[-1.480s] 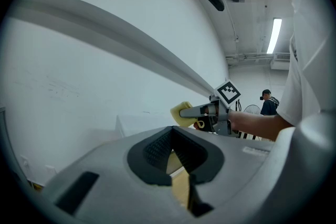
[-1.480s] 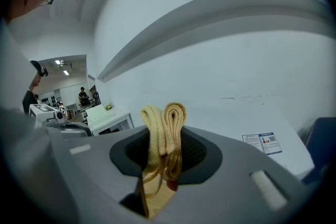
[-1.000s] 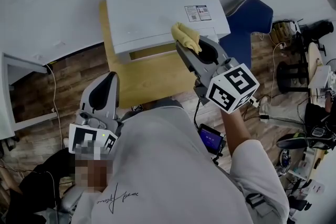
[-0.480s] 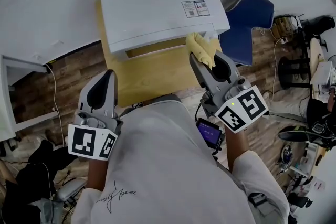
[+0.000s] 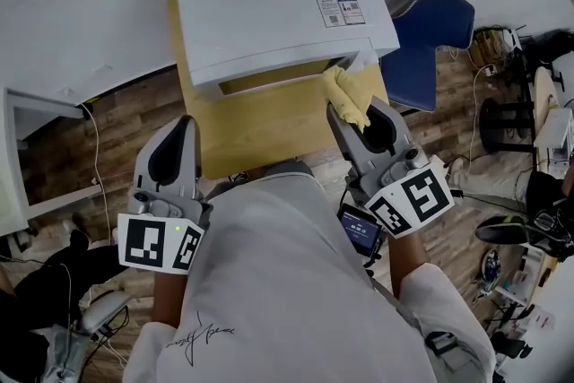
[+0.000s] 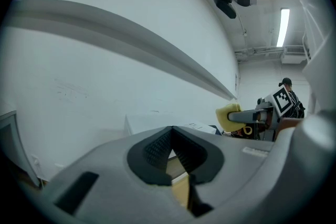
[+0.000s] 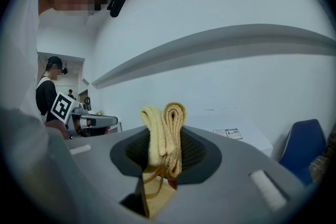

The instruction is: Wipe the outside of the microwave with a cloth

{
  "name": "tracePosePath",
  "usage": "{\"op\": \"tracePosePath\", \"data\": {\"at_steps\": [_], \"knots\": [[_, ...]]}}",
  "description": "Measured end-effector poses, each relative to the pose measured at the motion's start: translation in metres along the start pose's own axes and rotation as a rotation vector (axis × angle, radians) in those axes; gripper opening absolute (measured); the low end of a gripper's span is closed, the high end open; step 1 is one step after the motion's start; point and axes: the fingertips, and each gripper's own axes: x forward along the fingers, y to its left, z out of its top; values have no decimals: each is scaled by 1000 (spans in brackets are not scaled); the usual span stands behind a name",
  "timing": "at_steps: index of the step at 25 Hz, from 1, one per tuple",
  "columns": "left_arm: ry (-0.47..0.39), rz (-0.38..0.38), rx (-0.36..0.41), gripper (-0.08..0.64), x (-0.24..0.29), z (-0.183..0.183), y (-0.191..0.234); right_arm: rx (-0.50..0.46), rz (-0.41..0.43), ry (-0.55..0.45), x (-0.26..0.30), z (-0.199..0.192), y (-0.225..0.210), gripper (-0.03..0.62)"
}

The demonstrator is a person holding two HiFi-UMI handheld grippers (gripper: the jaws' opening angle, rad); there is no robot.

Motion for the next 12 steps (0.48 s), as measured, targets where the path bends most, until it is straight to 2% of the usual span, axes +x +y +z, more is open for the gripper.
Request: {"op": "tracePosePath", "data": {"at_steps": [12], "knots": [[17, -33, -1, -6, -7, -9, -7, -31, -19, 9, -6, -1, 5, 117]]}}
